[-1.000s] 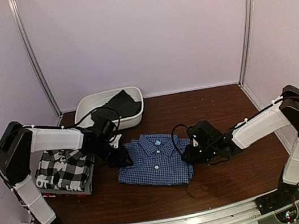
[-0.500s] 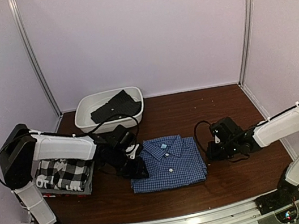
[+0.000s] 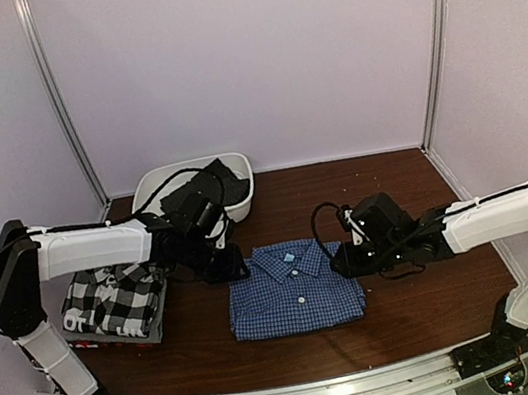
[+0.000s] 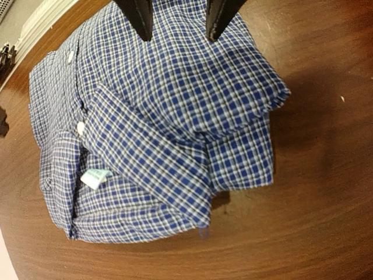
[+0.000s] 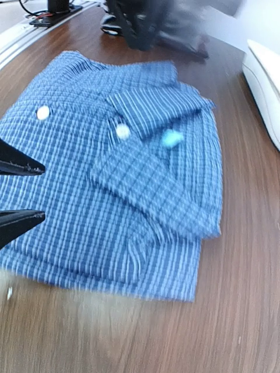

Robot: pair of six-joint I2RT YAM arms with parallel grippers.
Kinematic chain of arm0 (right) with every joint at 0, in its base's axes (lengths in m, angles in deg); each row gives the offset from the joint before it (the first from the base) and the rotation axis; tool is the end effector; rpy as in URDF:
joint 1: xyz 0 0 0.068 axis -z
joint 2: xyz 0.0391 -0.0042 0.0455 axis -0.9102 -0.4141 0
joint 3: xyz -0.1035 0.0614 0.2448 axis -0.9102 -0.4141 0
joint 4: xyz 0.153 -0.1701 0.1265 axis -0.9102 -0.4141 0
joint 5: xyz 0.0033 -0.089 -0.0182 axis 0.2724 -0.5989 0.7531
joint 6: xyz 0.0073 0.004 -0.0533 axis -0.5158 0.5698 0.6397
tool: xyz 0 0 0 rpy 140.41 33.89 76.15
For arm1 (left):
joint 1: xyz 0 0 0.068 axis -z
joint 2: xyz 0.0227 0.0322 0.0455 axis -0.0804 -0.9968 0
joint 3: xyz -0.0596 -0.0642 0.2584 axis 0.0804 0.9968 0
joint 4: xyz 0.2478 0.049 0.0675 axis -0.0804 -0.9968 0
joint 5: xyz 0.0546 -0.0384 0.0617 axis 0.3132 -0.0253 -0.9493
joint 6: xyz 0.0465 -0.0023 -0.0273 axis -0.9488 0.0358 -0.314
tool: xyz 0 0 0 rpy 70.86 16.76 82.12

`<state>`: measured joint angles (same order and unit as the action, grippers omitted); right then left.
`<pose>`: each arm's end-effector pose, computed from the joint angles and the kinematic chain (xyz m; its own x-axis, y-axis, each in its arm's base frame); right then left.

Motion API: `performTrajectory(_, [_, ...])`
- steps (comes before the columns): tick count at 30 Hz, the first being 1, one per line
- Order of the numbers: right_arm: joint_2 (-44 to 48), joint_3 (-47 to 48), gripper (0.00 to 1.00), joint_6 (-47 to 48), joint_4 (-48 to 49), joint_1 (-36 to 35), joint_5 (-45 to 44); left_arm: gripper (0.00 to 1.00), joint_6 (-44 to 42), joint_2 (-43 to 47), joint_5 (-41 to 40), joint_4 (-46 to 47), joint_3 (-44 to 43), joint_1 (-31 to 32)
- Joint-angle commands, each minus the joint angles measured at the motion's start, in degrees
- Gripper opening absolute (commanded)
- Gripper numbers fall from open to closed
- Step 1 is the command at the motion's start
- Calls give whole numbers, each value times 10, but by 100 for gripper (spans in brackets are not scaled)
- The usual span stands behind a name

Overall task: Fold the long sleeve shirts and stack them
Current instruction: Move the square-folded shirt to the center of the board, then smooth out the square-folded shirt at the center of the board.

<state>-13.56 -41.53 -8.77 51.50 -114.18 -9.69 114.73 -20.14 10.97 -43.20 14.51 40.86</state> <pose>0.1883 0.2176 0.1910 -0.8615 0.0066 -0.5078 -0.2879 0.8174 0.4991 0.2429 -0.2545 0.1980 -0.9555 0.0346 -0.2929 0.1650 0.8858 -0.4338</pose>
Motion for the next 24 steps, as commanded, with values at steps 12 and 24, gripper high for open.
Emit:
performTrajectory(12, [-102,-60,22,-78,113,-72,38,30,-46,-108,14,79,-7,-63])
performTrajectory(24, [-36,-53,29,-74,53,-71,-13,30,-48,-63,-16,46,-13,-70])
